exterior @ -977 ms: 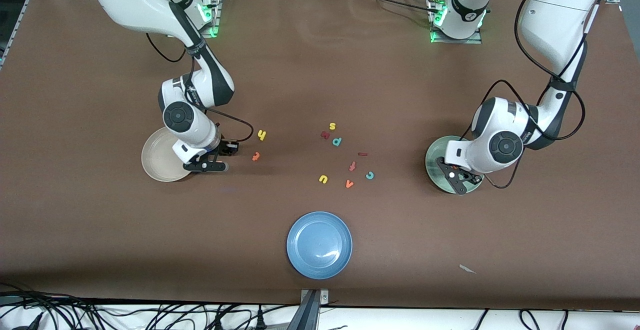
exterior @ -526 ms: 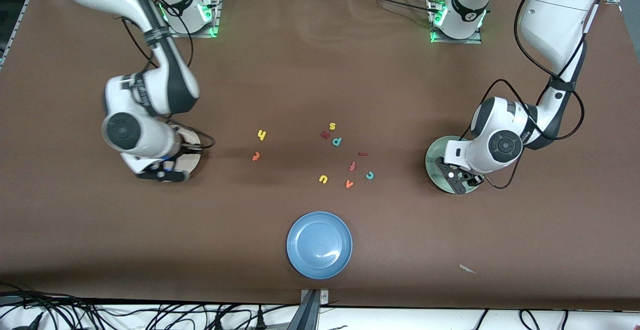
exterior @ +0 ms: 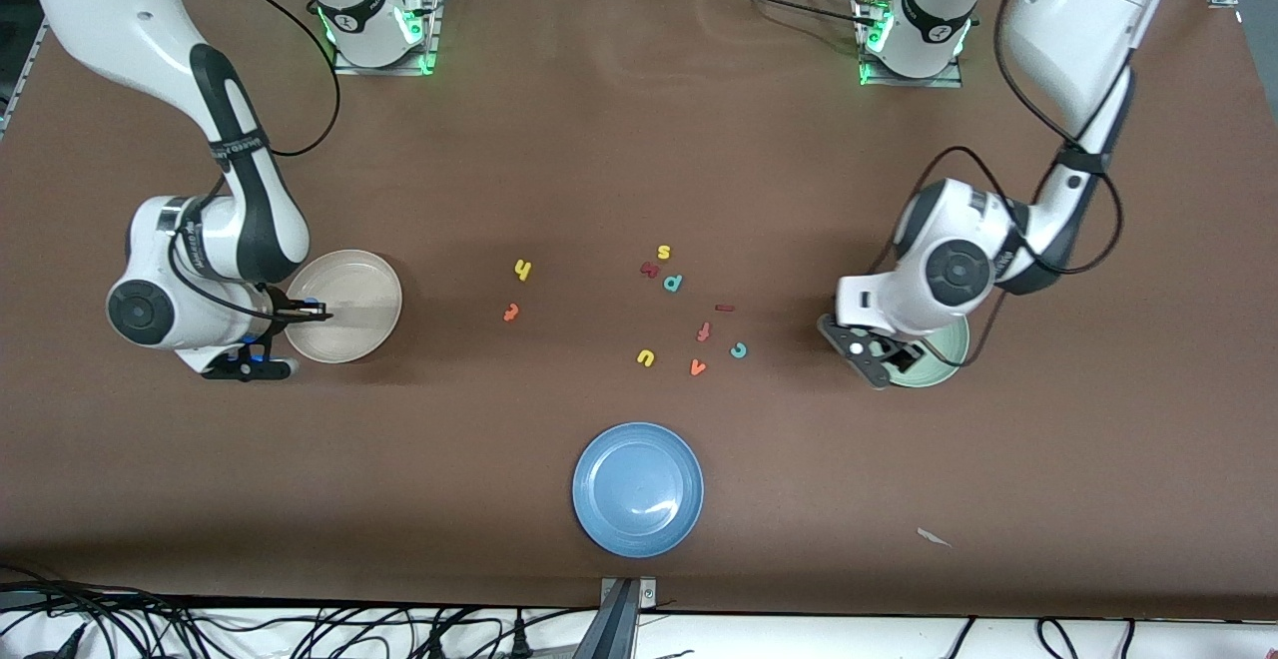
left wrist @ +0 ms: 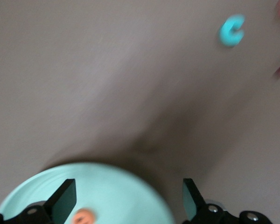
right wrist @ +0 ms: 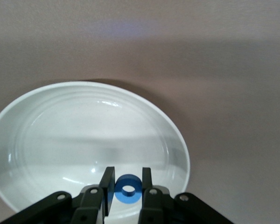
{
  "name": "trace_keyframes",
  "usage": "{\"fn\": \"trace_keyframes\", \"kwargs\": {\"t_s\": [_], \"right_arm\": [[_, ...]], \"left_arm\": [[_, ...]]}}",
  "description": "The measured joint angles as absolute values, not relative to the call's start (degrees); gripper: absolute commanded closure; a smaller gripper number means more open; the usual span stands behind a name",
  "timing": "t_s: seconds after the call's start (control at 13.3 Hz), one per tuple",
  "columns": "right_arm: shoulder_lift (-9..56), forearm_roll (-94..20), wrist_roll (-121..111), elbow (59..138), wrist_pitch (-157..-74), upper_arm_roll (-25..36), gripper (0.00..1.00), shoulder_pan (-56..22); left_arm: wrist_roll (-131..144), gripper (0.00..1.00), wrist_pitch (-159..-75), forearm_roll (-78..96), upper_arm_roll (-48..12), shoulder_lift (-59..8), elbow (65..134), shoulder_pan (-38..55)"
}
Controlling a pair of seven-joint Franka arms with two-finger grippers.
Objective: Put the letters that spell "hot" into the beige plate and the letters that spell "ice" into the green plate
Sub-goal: 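Release the o with the right gripper while the left gripper releases the e, then grasp the orange t with the right gripper while the left gripper grasps the cyan c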
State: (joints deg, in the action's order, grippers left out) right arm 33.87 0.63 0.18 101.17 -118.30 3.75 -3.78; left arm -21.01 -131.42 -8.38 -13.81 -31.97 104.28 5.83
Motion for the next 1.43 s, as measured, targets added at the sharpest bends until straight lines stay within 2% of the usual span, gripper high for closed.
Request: {"fn": "trace_keyframes", "kwargs": {"t_s": [0.08,0.23,0.45,0.75,0.98,1.2,1.28,1.43], "right_arm": [[34.24,0.63,0.17,101.25,-118.58,3.66,0.01,-3.88],[34.19,0.63,0.17,101.26,-118.61,3.50,0.00,-3.92],[32.62,0.51,3.09,100.89,-117.39,2.36,0.00,-3.96],[28.87,0.42,21.86,100.49,-116.20,-5.83,0.00,-4.47],[29.23,0.42,35.77,100.34,-119.19,-10.96,0.00,-5.76],[31.99,0.42,48.22,100.39,-126.43,-11.63,0.01,-9.62],[33.23,0.42,52.19,100.39,-128.83,-11.68,0.01,-11.18],[35.49,0.42,57.89,100.40,-132.87,-11.71,0.01,-13.88]], "left_arm": [[-15.98,0.00,-131.41,-7.37,-13.75,-32.01,103.31,8.54],[-6.60,0.00,-131.32,-5.89,-13.55,-32.82,100.57,13.66],[1.54,0.01,-131.33,-5.33,-12.53,-37.75,93.99,19.00],[2.02,0.03,-133.57,-5.32,-9.73,-43.82,88.27,20.65],[2.00,0.21,-137.11,-5.32,-7.70,-46.34,88.01,22.34],[2.03,0.22,-137.40,-5.32,-7.33,-47.24,87.99,23.31],[2.06,0.28,-137.37,-5.32,-7.31,-47.24,87.97,23.31],[2.08,0.31,-137.31,-5.32,-7.23,-47.24,87.95,23.31]]}}
